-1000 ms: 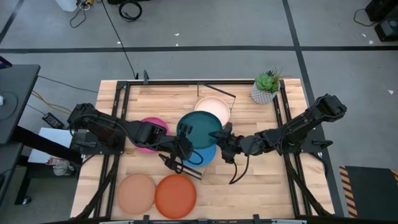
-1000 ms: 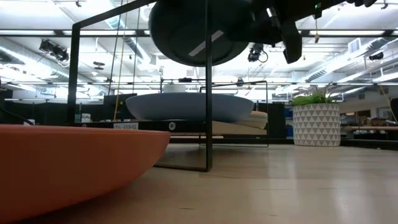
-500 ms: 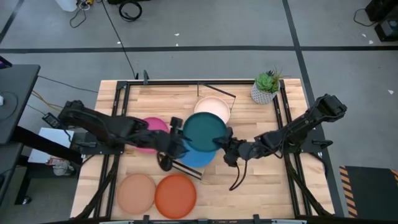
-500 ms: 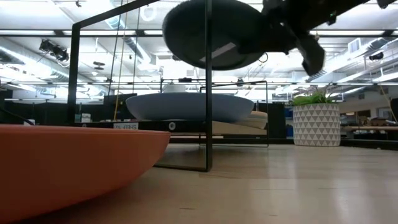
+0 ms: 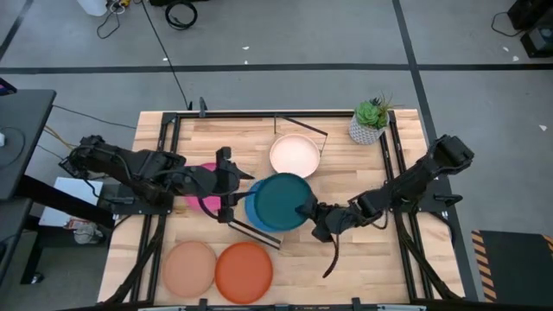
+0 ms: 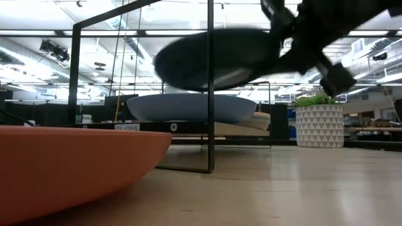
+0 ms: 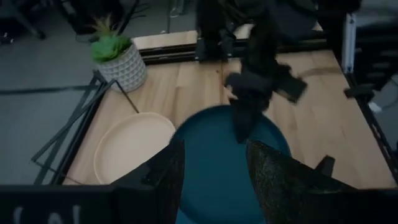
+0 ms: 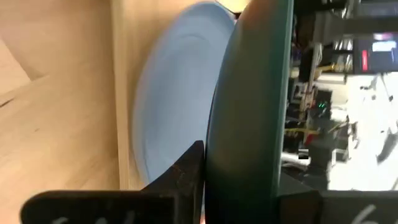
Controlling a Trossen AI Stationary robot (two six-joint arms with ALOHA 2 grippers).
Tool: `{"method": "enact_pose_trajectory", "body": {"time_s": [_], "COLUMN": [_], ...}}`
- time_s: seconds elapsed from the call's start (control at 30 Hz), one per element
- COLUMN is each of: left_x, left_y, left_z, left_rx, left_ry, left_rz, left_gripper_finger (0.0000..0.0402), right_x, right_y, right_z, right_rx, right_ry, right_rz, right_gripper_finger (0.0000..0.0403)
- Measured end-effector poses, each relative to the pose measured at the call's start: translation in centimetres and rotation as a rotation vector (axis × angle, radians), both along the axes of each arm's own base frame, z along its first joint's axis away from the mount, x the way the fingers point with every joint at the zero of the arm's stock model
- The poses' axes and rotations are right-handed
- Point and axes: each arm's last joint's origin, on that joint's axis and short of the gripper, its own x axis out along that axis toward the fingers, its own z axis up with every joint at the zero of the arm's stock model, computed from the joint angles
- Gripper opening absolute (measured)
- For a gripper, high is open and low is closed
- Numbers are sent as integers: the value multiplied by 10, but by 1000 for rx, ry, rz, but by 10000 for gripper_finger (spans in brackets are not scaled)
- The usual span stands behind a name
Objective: Place and stack plates onto a shelf
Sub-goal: Stack the dark green plate on top of the blue plate on the shelf
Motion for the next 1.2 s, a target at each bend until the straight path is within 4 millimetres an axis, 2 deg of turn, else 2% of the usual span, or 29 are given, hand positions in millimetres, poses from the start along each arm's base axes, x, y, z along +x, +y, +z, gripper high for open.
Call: {"method": "enact_pose_trajectory", "body": {"time_s": [0.1, 0.33, 0.6, 0.8, 1.2], "left_x": [1, 1, 1, 1, 0], "left_y": [3, 5, 9, 9, 9], "left_z": [0, -1, -3, -3, -4], "left_rx": [-40, -50, -43, -41, -37], "left_ry": [-9, -1, 18, 22, 31], "left_rz": [39, 52, 64, 64, 64], "left_gripper_finger": [177, 177, 176, 176, 176], "right_x": [10, 19, 20, 25, 44], "right_y": [1, -2, -6, -2, -1], "right_z": [-11, -19, -20, -8, 27], "right_rx": [-53, -63, 23, 70, 240], "right_ry": [-19, -38, -46, -14, 169], "right_rz": [8, 8, -14, -43, -22], "right_gripper_finger": [73, 85, 144, 173, 170]}}
